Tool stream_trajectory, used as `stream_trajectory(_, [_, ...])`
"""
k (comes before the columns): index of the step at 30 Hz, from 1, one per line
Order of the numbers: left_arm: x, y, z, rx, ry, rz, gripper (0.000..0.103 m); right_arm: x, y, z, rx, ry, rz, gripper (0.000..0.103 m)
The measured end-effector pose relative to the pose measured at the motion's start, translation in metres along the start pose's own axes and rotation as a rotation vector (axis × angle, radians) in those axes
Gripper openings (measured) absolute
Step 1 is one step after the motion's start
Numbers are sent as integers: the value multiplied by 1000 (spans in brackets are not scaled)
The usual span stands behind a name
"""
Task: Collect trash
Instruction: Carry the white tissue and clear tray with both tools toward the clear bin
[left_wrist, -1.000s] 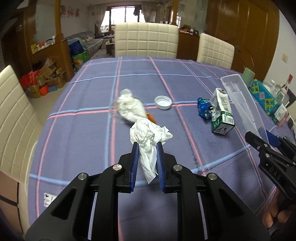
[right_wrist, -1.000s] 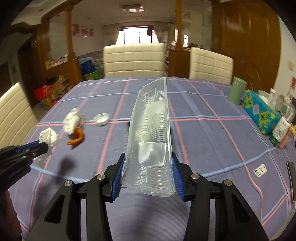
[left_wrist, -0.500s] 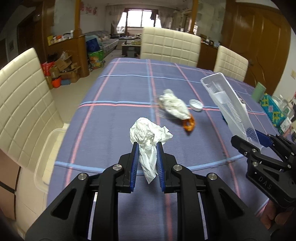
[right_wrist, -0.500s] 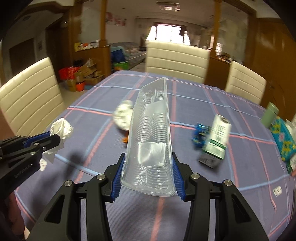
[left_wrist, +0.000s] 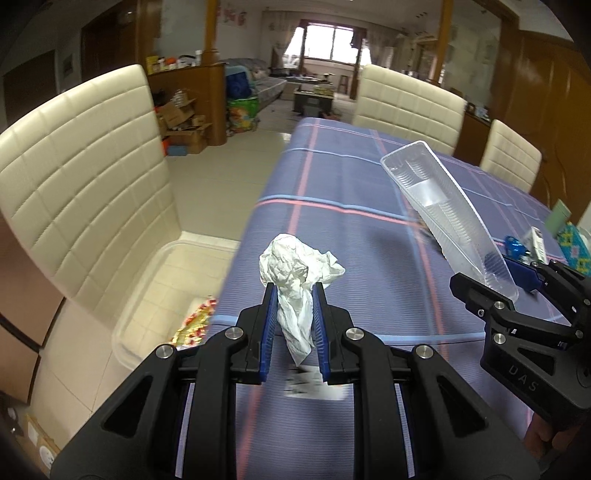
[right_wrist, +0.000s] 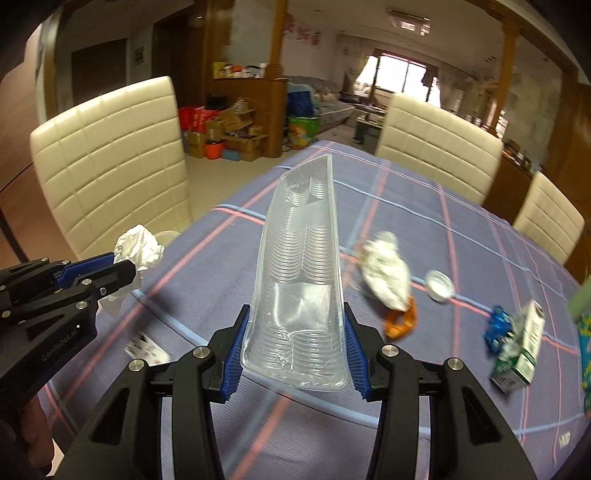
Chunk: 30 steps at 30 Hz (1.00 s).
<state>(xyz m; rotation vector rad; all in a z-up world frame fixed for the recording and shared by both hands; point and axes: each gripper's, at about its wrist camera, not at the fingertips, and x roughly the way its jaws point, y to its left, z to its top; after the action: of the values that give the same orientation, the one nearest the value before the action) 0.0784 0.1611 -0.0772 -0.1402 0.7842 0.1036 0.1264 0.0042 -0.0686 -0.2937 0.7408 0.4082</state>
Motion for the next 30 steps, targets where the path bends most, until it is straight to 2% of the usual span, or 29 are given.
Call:
stream_trajectory(17, [12,82,-3,-103,1,106,20,36,76,34,-150,8,63,45])
stream_trajectory(22, [23,104,-2,-138,20,129,20,45,85,39,-168,14,74,45])
stream_trajectory(30, [45,121,2,-138,62,147,21,64,88,50,-164,26,67,45])
